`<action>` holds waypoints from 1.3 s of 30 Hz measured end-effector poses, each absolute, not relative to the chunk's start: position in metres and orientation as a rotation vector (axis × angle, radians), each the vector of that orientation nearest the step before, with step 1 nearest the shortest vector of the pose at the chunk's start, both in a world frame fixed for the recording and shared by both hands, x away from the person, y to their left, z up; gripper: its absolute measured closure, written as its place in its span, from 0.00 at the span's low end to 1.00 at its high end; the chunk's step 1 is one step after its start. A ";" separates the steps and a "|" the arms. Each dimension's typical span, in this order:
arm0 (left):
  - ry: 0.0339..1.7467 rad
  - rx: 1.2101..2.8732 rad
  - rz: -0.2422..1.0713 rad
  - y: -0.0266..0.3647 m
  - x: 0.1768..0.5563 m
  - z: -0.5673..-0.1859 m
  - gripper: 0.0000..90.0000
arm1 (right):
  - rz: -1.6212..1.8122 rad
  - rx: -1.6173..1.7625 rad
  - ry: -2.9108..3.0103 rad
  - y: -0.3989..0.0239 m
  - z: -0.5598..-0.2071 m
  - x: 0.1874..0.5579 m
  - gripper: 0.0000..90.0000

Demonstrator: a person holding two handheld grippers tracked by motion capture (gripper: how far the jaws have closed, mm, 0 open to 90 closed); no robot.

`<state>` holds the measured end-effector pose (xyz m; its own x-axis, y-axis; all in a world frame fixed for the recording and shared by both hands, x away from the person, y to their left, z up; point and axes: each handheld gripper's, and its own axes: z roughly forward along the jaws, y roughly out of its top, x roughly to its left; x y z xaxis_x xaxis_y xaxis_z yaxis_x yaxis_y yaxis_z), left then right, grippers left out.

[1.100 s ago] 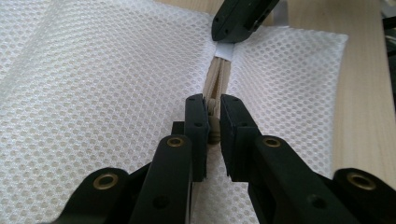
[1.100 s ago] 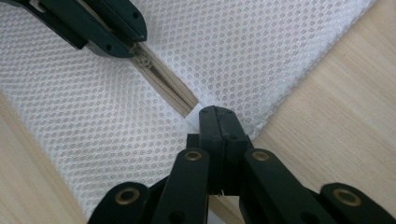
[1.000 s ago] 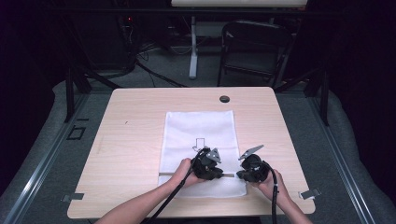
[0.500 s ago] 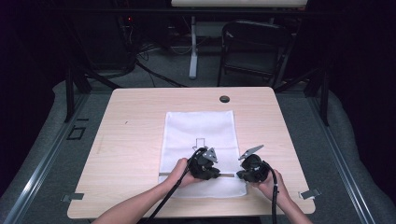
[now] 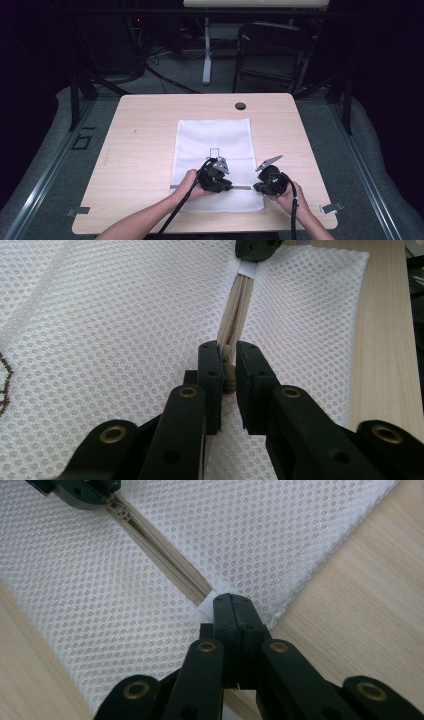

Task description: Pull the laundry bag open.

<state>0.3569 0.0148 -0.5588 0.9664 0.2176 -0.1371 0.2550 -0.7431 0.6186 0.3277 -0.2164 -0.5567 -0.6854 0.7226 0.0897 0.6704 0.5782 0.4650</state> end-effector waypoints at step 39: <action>0.332 2.450 -0.069 0.033 0.357 -0.558 0.91 | 0.747 1.210 2.695 -0.219 -0.558 0.329 1.00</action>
<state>0.3571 0.0328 -0.5580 0.9664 0.2202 -0.1324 0.2547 -0.7525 0.6074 0.3290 -0.2194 -0.5575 -0.6807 0.7241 0.1110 0.6779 0.5653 0.4700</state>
